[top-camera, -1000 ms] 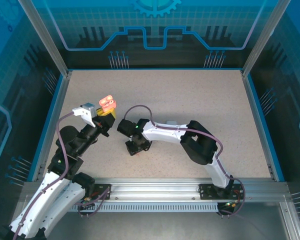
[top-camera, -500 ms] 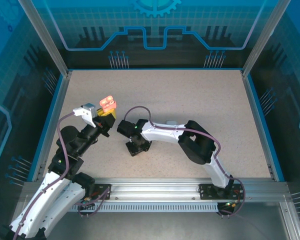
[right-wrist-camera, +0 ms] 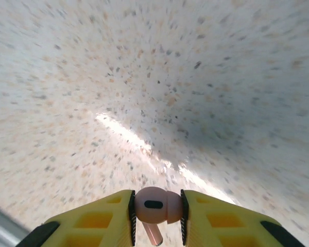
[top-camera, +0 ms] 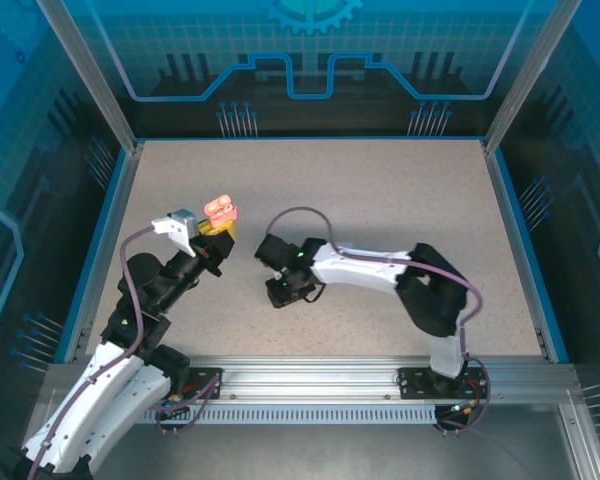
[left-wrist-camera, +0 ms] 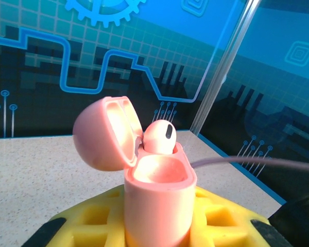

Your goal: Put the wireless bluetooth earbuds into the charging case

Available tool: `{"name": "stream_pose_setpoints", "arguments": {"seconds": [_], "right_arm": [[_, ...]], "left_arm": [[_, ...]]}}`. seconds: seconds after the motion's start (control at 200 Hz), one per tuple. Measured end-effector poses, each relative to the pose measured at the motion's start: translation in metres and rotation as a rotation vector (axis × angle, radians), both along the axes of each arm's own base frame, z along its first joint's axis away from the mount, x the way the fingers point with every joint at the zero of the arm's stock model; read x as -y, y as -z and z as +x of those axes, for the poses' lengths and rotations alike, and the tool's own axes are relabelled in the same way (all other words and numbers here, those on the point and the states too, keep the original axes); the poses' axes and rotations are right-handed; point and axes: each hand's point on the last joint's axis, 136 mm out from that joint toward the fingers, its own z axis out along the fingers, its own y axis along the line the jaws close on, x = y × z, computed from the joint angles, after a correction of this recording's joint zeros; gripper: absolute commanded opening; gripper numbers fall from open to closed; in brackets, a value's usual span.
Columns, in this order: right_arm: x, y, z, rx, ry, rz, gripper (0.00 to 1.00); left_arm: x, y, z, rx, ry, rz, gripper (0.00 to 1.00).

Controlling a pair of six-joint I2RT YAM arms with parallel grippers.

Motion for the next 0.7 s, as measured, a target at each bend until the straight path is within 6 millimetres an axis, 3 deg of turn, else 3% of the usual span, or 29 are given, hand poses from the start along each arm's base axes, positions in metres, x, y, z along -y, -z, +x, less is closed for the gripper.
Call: {"name": "stream_pose_setpoints", "arguments": {"seconds": [0.235,0.445,0.59,0.7], "right_arm": [[0.026,-0.128,0.027,0.271,0.076,0.333,0.29],[0.043,-0.235,0.03,0.539,0.086,0.603,0.29],[0.049,-0.287,0.033,0.691,0.091,0.725,0.29],[0.052,-0.31,0.038,0.785,0.102,0.772,0.29]], "left_arm": [[0.018,0.003,0.01,0.001,0.082,-0.049,0.0],[0.044,0.008,0.022,-0.014,0.158,-0.077,0.0],[0.076,0.019,0.02,-0.031,0.233,-0.061,0.0],[0.096,0.03,0.02,-0.045,0.256,-0.039,0.0]]}}
